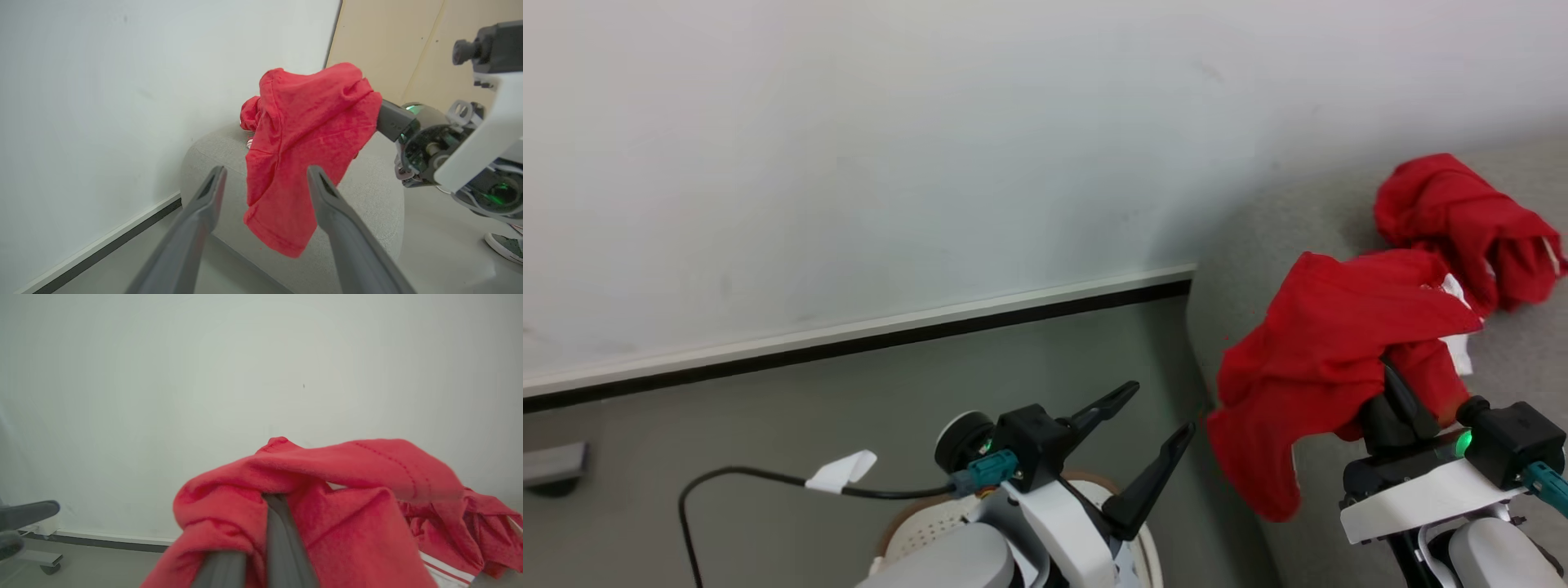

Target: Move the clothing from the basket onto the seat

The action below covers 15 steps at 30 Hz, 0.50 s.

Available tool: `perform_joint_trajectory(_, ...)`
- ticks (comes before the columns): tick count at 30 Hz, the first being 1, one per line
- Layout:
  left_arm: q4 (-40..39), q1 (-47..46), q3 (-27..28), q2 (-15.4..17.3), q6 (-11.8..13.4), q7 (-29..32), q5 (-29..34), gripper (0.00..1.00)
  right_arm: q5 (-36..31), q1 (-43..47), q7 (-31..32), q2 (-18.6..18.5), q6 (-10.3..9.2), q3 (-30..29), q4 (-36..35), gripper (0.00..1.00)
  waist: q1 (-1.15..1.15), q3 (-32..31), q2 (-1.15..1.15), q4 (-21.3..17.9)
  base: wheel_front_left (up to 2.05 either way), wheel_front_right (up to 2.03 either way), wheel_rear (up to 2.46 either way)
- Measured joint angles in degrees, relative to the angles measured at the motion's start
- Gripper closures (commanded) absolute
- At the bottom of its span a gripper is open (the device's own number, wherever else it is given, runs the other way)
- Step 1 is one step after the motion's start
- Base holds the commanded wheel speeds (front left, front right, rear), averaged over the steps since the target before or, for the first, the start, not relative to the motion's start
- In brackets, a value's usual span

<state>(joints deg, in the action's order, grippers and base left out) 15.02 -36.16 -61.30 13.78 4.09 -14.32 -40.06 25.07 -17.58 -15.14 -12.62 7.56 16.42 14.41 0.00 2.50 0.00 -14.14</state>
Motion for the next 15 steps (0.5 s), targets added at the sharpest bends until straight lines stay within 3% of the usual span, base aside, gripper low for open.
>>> perform_joint_trajectory(15, 1.6, -1.7, -0.4, 1.3, 0.3, -0.5, 4.3, 0.00, 0.0, 1.1, 0.0, 0.5, 0.00, -2.1, -3.9, 1.00, 0.00, 3.3, 0.00, -11.7, 0.00, 0.00, 0.00)
